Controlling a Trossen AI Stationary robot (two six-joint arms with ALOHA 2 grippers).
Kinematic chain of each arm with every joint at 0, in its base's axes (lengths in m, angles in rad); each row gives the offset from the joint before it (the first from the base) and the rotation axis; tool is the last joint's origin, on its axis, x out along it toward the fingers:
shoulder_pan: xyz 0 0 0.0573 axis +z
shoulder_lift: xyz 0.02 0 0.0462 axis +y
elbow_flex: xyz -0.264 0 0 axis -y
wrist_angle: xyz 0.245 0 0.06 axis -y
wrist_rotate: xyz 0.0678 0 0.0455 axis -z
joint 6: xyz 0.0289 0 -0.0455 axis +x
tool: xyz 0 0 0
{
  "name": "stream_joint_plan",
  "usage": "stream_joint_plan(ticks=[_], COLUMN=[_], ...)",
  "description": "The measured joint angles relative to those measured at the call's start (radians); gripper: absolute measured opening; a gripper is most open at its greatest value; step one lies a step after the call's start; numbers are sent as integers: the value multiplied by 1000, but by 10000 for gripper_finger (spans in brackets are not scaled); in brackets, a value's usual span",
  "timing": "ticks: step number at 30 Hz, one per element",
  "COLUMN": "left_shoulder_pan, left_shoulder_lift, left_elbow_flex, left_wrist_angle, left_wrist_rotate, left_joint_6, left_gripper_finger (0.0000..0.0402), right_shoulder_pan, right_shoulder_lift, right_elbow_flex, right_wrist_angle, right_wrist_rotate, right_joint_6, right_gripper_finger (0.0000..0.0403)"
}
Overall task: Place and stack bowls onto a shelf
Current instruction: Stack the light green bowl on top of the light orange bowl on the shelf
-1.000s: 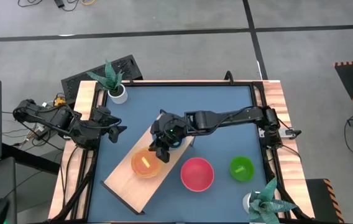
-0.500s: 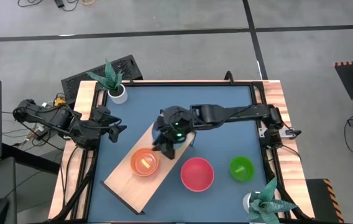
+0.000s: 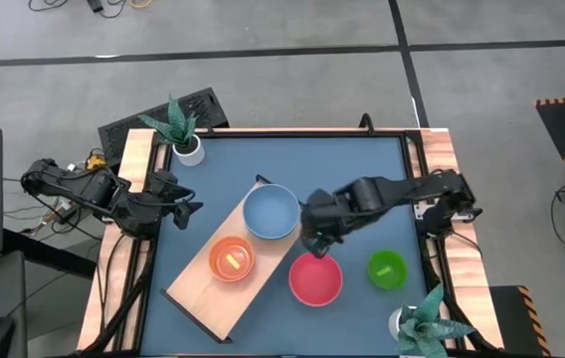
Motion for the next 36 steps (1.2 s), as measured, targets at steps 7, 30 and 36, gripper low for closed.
stream_joint_plan(ticks=[7, 30, 36], left_shoulder_pan=[0, 0, 0], left_shoulder_lift=[0, 0, 0], left_elbow_flex=[0, 0, 0], left_wrist_angle=[0, 1, 1], left_wrist_rotate=[16, 13, -4], left_joint_6=[18, -11, -31], left_gripper_finger=[286, 286, 286], right_shoulder_pan=[49, 221, 212], right_shoulder_lift=[-241, -505, -504], right_elbow_flex=[-395, -1255, -1308], right_wrist_angle=[38, 508, 538], right_wrist_rotate=[-8, -291, -299], right_joint_6=[222, 312, 321], right_gripper_finger=[134, 192, 194])
